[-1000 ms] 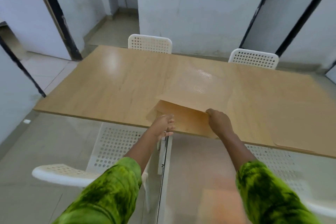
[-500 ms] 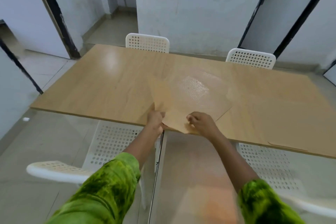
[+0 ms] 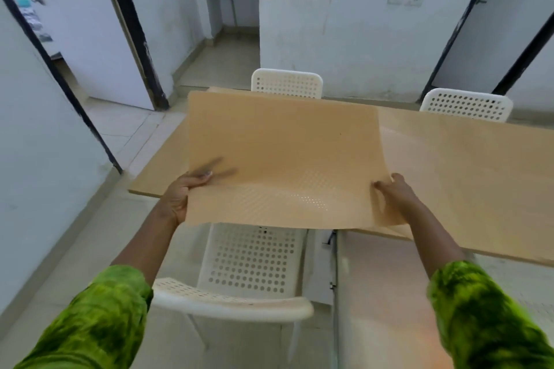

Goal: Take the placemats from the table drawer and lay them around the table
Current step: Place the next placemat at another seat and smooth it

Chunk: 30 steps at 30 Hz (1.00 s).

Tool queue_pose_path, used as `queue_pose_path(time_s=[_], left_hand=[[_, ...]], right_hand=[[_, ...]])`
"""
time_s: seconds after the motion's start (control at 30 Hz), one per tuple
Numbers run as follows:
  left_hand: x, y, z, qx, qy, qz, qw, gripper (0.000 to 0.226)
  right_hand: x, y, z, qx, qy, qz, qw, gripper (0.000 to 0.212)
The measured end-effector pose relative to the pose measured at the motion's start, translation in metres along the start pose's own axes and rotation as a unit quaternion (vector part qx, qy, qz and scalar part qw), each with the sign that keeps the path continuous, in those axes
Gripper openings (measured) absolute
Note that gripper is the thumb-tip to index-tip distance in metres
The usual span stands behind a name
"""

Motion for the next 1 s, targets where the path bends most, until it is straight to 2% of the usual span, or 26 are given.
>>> queue_pose_path(time_s=[0.07, 0.1, 0.17, 0.2, 0.3, 0.4, 0.53, 0.7, 0.8, 0.9, 1.0], left_hand=[[0.001, 0.035, 0.023, 0.019, 0.003, 0.019, 1.000, 0.033], [0.001, 0.053, 0.033, 0.032, 0.001, 0.026, 0.999, 0.035], [0.002, 0.089, 0.051, 0.053, -0.004, 0.040, 0.998, 0.030], [0.005, 0.104, 0.058, 0.057, -0.005, 0.051, 0.997, 0.029], [0.009, 0.143, 0.076, 0.081, -0.007, 0.064, 0.995, 0.030], [0.016, 0.167, 0.082, 0.137, -0.012, 0.092, 0.986, 0.038], [0.031, 0.184, 0.065, 0.170, -0.008, 0.181, 0.969, 0.058], [0.060, 0.198, 0.044, 0.300, 0.010, 0.241, 0.923, 0.064], [0.082, 0.198, 0.040, 0.397, 0.006, 0.223, 0.890, 0.059], [0.100, 0.200, 0.025, 0.482, 0.069, 0.201, 0.850, 0.061], [0.112, 0.210, 0.011, 0.558, 0.120, 0.189, 0.799, 0.062]], right_hand=[[-0.006, -0.024, -0.007, 0.116, -0.031, -0.001, 0.993, 0.061], [-0.009, -0.037, -0.011, 0.164, -0.033, -0.008, 0.986, 0.050], [-0.020, -0.066, -0.022, 0.264, -0.027, -0.014, 0.964, 0.013], [-0.027, -0.077, -0.029, 0.301, -0.025, -0.012, 0.953, 0.002], [-0.038, -0.109, -0.050, 0.366, -0.008, 0.008, 0.931, 0.018], [-0.039, -0.129, -0.065, 0.411, -0.016, 0.032, 0.911, 0.024], [-0.027, -0.150, -0.074, 0.416, -0.033, 0.063, 0.907, 0.026], [-0.002, -0.179, -0.075, 0.424, -0.067, 0.092, 0.899, 0.027], [0.013, -0.192, -0.074, 0.390, -0.071, 0.091, 0.914, 0.026], [0.027, -0.202, -0.063, 0.336, -0.082, 0.106, 0.932, 0.010], [0.035, -0.212, -0.054, 0.232, -0.086, 0.136, 0.959, 0.017]])
Point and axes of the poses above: each hand's wrist, its own x-axis towards the middle knuckle, its own y-axis out of the back of the hand, z = x × y, the point moved 2 cm from there along x, towards the middle knuckle, and after that the axes turned 10 degrees about x, right-handed, at the moved point
